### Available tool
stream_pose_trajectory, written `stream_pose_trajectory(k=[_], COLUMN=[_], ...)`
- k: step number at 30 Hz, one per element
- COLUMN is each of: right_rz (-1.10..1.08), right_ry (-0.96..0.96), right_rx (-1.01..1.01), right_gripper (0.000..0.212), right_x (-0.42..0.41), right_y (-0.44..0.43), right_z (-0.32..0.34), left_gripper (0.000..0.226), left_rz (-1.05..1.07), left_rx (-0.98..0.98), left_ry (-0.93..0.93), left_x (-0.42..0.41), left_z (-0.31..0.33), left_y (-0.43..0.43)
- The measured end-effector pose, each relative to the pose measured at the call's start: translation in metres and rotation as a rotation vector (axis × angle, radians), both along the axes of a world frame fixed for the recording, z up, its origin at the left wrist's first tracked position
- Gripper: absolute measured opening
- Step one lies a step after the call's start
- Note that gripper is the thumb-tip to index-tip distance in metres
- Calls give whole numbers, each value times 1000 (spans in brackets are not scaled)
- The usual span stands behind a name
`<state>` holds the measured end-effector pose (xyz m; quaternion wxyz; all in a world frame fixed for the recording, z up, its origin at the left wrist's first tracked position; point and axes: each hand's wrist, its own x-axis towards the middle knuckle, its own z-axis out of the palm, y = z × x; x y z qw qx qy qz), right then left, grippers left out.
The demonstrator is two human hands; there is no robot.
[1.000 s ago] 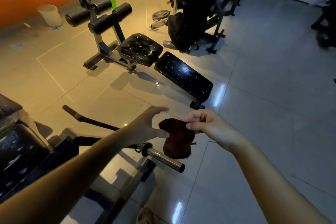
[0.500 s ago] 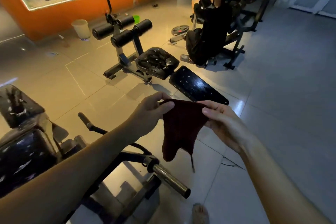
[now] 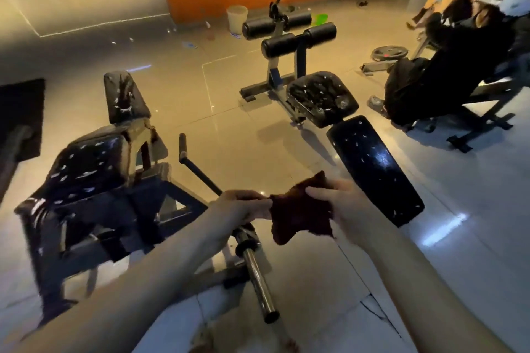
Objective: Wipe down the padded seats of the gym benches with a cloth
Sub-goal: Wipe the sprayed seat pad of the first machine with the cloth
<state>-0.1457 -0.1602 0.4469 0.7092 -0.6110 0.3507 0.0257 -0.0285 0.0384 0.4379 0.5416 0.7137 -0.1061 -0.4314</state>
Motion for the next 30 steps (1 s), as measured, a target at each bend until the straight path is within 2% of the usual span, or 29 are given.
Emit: stream_pose_trajectory(k=[3, 5, 9, 11, 14, 18, 20, 22, 24, 28, 30], right_rz=[62, 78, 8, 5, 219, 332, 405, 525, 591, 635, 703], right_ry=[23, 47, 85, 27, -15, -12, 2, 14, 9, -36, -33], right_rx=[19, 33, -56, -70, -99, -293, -289, -281, -373, -603, -653], right_gripper=[33, 41, 61, 68, 75, 50, 41, 42, 46, 24, 15], right_x=[-4, -5, -3, 1, 6, 19, 27, 33, 37, 47, 51], right_y=[-7, -11, -7, -9, -10, -14, -16, -18, -18, -20, -25], right_z=[-14, -18, -18, -14, -6, 11, 22, 31, 38, 48, 58], left_gripper=[18, 24, 41, 35, 23, 27, 32, 27, 20, 9, 20], left_rz=[269, 396, 345, 329, 361, 241, 161, 107, 29, -157, -203], left_rx=[-6, -6, -70, -77, -70, 5, 92, 146, 164, 198, 137], left_ry=[113, 167, 186, 95, -19, -118, -236, -394, -477, -498, -450], left_x=[-24, -30, -30, -29, -21, -10, -5, -1, 7, 25, 33], left_z=[-17, -19, -12, -7, 0, 7, 9, 16, 25, 52, 65], left_y=[-6, -10, -6, -5, -5, -4, -8, -12, -14, -12, -6])
